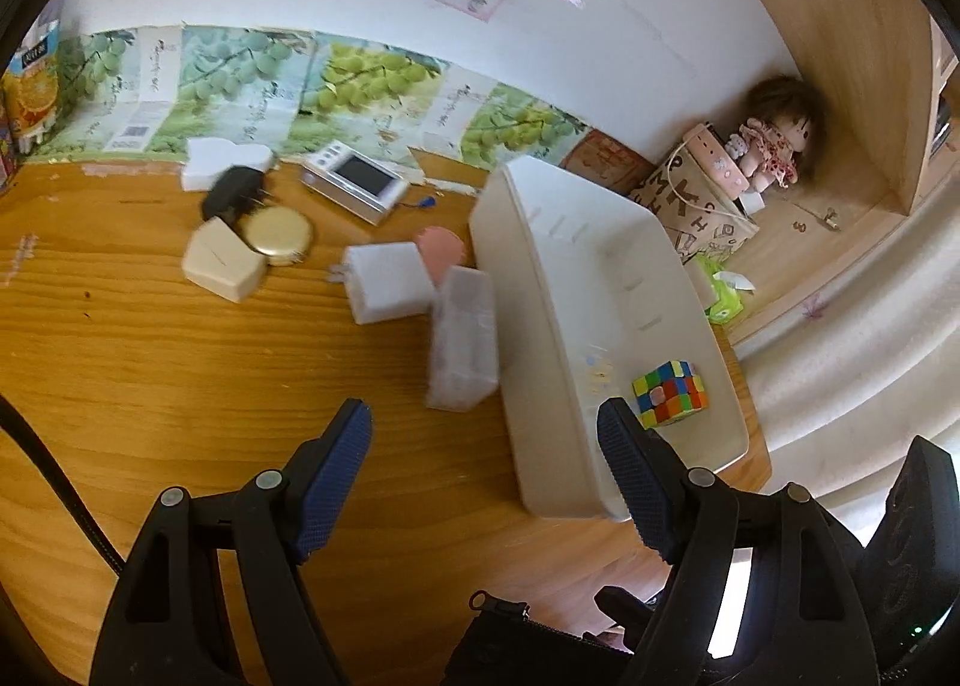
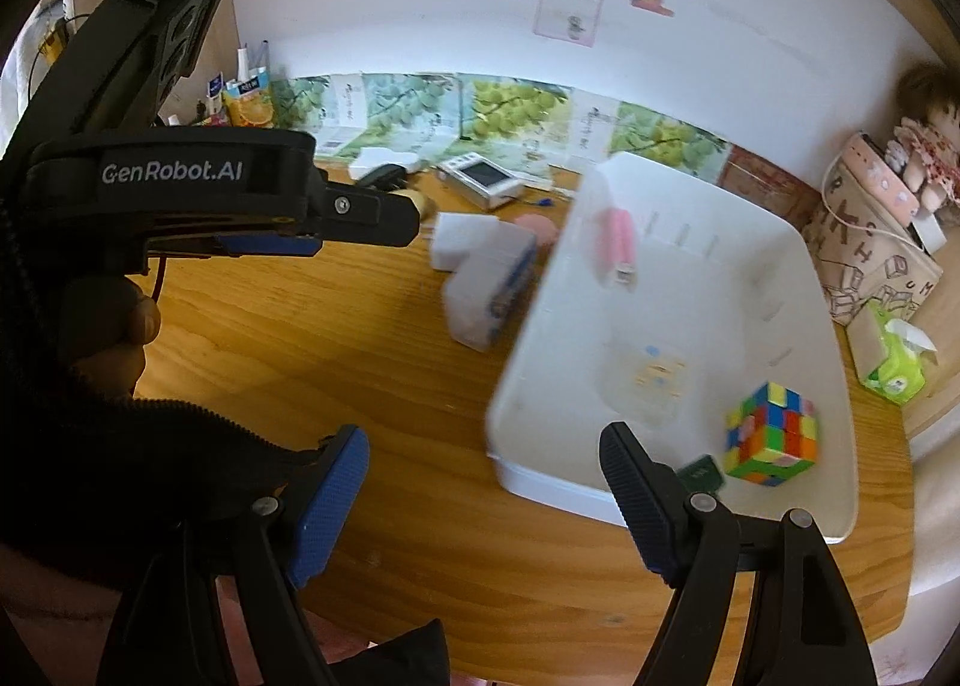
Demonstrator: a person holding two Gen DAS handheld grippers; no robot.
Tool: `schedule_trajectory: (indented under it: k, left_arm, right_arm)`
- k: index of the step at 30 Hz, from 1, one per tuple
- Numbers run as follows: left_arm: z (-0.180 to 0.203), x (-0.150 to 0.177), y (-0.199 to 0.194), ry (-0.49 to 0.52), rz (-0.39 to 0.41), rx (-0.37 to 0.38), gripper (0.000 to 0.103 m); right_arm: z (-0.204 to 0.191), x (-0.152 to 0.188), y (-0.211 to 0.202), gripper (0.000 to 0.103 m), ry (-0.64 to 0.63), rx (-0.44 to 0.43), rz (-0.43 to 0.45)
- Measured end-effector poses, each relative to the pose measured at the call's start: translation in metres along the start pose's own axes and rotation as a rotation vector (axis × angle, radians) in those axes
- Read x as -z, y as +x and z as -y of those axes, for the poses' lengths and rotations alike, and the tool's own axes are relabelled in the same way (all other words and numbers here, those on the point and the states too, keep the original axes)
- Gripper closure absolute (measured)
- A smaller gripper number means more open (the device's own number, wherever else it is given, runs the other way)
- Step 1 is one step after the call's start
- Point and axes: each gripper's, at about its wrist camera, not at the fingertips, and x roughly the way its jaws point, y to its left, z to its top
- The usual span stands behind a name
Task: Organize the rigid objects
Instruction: 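Withdraw both tools from the tray toward the remaining desk items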
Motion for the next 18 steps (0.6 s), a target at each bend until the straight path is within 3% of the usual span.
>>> schedule_trajectory:
  k: [11, 18]
  left_arm:
    - [-0.038, -0.012, -0.026, 0.077, 0.009, -0.057, 0.022]
    - [-0.067, -0.018, -0.021, 0.102, 0.010, -0.202, 0.022]
  right_arm:
    - [-0.047, -0.017, 0.016, 0.023, 0.064, -0.003, 0.069]
    - [-0.064, -0.023, 0.038, 0.023, 0.137, 0.048, 0.122]
